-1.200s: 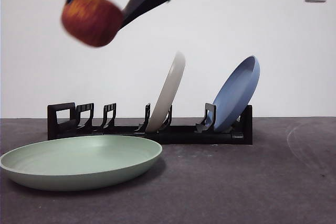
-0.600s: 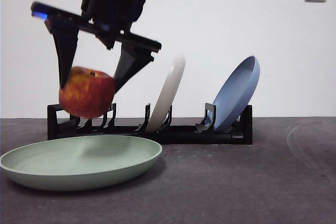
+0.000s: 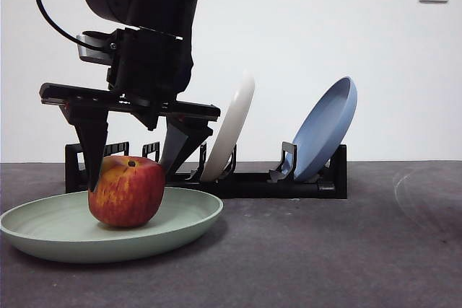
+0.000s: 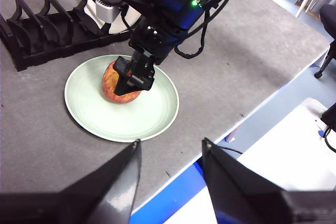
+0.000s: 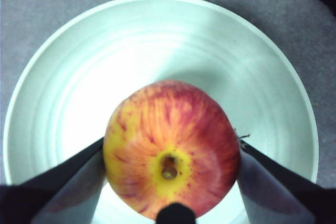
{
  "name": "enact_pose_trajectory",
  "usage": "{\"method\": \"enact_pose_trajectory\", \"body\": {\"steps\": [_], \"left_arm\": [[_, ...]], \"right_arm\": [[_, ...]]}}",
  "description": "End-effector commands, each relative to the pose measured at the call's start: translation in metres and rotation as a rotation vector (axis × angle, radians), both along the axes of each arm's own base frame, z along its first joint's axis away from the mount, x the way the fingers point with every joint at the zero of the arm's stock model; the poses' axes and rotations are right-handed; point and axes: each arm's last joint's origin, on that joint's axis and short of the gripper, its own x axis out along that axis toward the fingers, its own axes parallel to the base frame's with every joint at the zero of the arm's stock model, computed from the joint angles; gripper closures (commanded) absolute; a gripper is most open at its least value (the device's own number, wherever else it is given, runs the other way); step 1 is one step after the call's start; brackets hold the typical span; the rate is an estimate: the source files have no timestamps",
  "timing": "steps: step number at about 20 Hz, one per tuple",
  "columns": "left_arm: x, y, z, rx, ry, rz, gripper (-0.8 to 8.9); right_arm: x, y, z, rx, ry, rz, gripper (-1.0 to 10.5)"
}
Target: Take the green plate from the plate rack,put the plate on the table,take the apple from the table,put the apple in the plate
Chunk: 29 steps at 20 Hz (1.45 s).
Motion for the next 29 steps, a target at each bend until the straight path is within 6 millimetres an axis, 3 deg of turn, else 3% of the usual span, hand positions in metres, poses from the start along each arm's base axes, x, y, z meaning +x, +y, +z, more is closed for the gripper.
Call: {"method": "enact_pose_trajectory", "body": {"steps": [1,3,6,13,18,23,29], "left_arm": [[0.0,0.001,0.0,-0.014,0.001,0.003,6.21],[0.0,0.001,0.0,-0.014,0.001,0.003,6.21],[0.0,0.001,0.0,-0.014,0.001,0.003,6.21],[0.0,0.001,0.001,-0.015,0.001,0.002,6.21],[0.0,0.001,0.001,-0.018,0.003,0.005,6.21],[0.001,0.002,0.001,-0.021,-0.011,0.028,6.21],[0.002,0.002,0.003,-0.035,-0.042,0.072,6.21]], "right_arm": [[-0.001,0.002,-0.01,-0.027,0.019,0.009,8.2],[-0.001,0.002,-0.01,-0.033,0.024,0.008,5.9],[-0.002,0.001,-0.01,-0.036,0.025,0.008,4.0],[-0.002,0.001,-0.008,-0.035,0.025,0.007,3.7],[-0.002,0.0,0.004,-0.055,0.039,0.008,3.8],[-0.004,-0.002,0.043,-0.078,0.057,0.074,3.8],[-0.017,-0.018,0.126,-0.041,0.038,0.202,3.8]]}}
